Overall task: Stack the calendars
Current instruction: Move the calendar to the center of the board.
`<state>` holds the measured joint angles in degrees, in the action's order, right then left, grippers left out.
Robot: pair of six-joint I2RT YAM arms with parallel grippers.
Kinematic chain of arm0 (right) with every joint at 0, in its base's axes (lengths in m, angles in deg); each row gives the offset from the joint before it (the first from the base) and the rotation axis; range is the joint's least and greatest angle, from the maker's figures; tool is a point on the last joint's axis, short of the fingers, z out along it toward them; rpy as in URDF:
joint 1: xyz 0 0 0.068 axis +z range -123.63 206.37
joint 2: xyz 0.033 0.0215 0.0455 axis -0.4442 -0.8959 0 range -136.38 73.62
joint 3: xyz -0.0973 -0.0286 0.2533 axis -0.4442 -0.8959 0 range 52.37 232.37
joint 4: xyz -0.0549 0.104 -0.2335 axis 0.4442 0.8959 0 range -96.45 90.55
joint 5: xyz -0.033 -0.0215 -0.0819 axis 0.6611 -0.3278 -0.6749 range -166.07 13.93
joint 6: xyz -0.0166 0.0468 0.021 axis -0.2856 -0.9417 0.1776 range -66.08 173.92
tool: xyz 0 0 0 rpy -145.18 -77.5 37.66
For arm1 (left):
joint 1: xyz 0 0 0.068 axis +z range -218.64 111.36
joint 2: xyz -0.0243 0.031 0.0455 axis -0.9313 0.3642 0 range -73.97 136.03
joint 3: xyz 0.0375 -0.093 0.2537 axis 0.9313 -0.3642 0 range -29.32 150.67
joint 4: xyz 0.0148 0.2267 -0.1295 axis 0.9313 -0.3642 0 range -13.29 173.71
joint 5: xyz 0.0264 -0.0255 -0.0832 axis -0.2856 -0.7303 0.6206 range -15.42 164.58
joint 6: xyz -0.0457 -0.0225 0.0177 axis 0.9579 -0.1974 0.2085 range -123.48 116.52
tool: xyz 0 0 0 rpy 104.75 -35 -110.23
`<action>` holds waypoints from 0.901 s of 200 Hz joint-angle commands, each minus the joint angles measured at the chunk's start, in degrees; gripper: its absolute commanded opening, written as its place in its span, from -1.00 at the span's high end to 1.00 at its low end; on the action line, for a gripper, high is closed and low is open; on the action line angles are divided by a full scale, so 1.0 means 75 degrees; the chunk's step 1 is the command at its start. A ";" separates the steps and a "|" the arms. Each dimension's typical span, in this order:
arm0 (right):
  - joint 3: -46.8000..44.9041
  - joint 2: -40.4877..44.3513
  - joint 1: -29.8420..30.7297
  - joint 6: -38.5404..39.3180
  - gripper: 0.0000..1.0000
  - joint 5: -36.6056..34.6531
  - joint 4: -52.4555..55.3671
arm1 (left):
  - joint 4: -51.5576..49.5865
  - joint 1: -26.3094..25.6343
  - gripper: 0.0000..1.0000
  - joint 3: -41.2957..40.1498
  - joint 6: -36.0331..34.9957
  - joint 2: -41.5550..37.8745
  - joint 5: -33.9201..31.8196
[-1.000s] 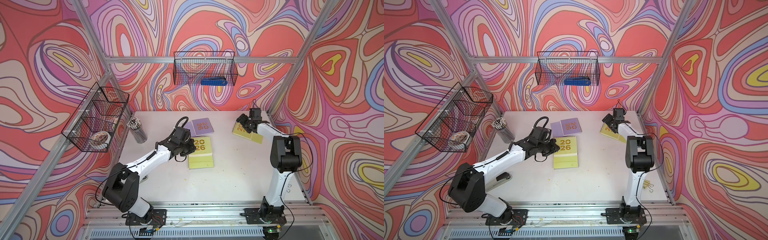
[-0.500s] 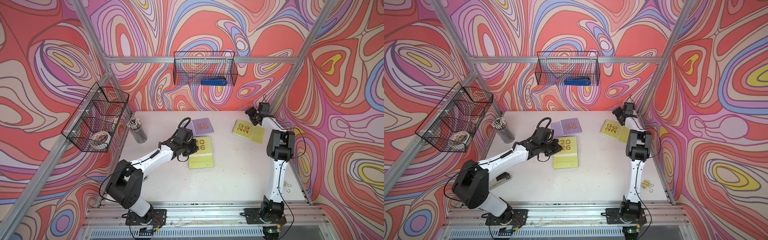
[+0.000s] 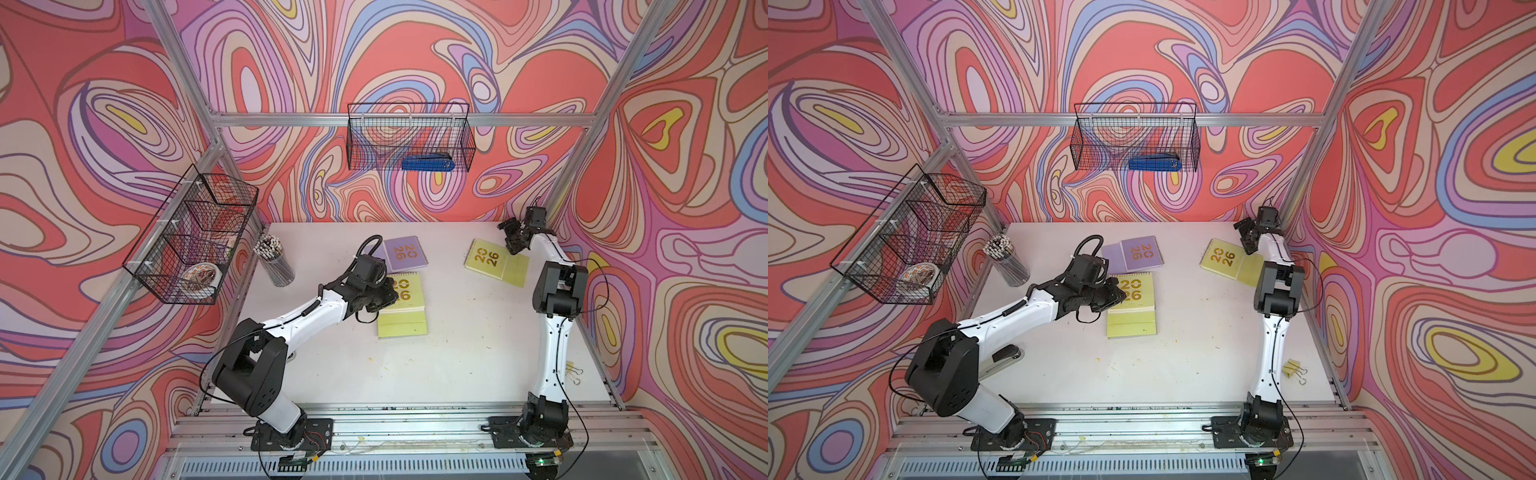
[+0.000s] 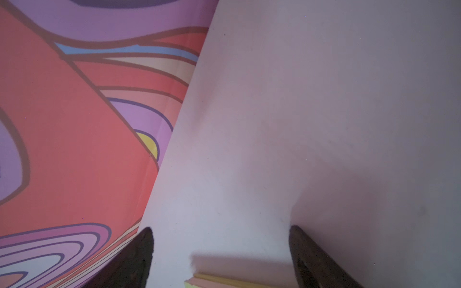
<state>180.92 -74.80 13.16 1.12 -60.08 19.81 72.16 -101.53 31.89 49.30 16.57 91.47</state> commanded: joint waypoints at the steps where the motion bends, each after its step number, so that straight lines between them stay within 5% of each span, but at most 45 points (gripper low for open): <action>1: -0.0966 0.0304 0.0016 -0.0105 -0.72 0.0061 0.1133 | 0.0044 -0.0103 1.00 0.0192 0.0032 0.0055 -0.0057; 97: -0.6331 0.3516 0.0188 0.0457 -0.69 0.1142 -0.0579 | -0.0414 -0.0819 1.00 0.1319 -0.0321 0.0790 -0.0360; 143: -0.6597 0.4717 0.0188 0.0418 -0.68 0.0855 -0.1100 | -0.0391 -0.1076 1.00 0.1477 -0.0265 0.0982 -0.0442; 180: -0.5925 0.4324 0.0337 -0.0114 -0.67 0.1467 -0.1918 | -0.0382 -0.1099 1.00 0.1541 -0.0240 0.1073 -0.0472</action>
<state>132.07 -40.94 14.34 2.50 -51.95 10.11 70.13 -109.63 41.59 47.44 23.70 89.26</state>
